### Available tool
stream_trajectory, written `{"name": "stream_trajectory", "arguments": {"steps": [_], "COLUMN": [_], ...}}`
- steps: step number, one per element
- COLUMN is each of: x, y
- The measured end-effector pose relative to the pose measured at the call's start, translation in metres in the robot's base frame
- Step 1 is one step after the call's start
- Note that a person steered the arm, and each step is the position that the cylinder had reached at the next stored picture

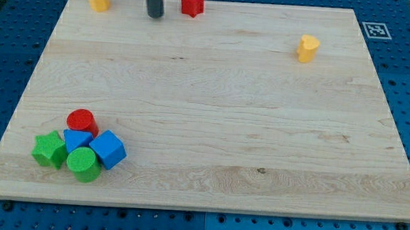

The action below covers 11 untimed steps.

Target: Push the red star top center of the board

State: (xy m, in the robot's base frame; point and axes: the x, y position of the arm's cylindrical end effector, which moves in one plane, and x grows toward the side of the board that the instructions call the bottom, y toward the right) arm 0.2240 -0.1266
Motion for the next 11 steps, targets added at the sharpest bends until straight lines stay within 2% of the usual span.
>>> {"name": "stream_trajectory", "arguments": {"steps": [1, 2, 5, 6, 7, 8, 9, 11], "x": [-0.025, -0.031, -0.023, -0.022, -0.031, -0.015, 0.005, 0.065], "y": [0.004, 0.015, 0.089, 0.075, 0.031, -0.007, 0.013, 0.097]}}
